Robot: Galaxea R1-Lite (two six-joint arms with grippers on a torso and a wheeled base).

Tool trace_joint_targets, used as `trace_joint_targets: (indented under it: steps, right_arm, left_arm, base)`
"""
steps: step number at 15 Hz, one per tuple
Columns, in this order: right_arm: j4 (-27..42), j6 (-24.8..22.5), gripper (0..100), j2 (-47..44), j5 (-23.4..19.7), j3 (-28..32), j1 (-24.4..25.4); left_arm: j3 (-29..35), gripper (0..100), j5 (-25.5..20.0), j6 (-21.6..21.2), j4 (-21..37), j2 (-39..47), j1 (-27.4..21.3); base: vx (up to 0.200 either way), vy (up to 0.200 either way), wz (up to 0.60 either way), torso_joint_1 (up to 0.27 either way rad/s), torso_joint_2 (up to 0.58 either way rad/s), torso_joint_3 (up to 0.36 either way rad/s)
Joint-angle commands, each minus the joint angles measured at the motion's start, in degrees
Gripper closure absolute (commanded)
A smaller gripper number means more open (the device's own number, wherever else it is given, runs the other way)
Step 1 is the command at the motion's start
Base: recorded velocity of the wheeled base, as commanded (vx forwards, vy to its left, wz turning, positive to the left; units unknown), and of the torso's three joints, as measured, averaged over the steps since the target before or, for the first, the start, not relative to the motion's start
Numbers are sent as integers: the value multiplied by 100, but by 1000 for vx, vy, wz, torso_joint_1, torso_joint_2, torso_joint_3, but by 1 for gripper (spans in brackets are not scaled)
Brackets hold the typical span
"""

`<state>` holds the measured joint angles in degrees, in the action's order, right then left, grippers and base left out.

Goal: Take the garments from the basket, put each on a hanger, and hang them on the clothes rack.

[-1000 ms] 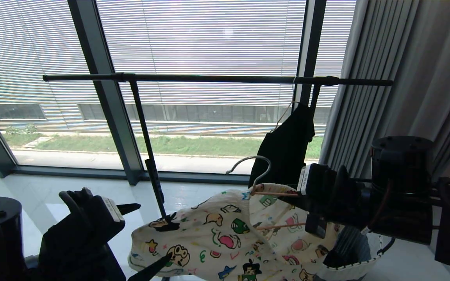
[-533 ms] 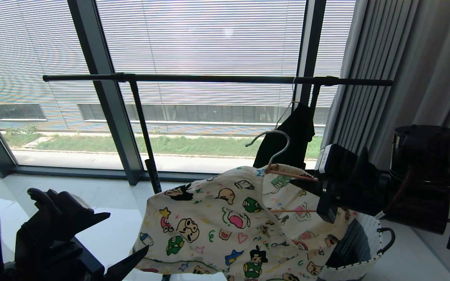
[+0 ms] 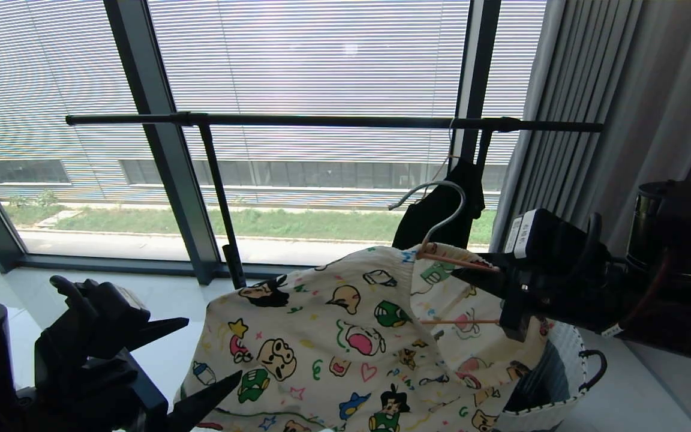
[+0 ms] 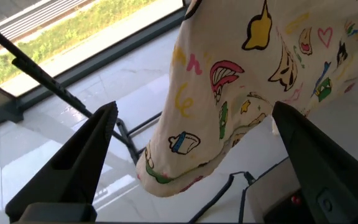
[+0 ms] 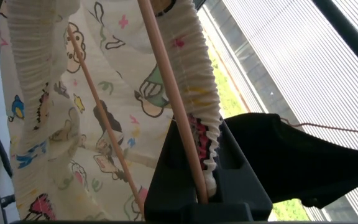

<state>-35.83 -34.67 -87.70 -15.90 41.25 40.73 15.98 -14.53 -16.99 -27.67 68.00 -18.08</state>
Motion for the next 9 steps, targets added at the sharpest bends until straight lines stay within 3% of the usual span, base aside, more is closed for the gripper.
trace_joint_targets:
  steps: [1,5,6,9]
  right_arm:
    - [85,-5,100,157,-1,-3,40]
    - [322,-5,100,350,-10,-3,58]
    - [340,-5,100,376,-10,-3,58]
    - [340,-5,100,385,-10,-3,49]
  left_arm:
    - [28,0,-111,-32,-36,64,24]
    - [-16,0,-234,-58,-748,354,24]
    - [-86,100,-261,-58,-986,469,24]
    - [-174,100,-463,-76,-1161,600,24]
  base:
    - [0,0,0,0,0,0]
    - [0,0,0,0,0,0]
    - [0,0,0,0,0,0]
    - [0,0,0,0,0,0]
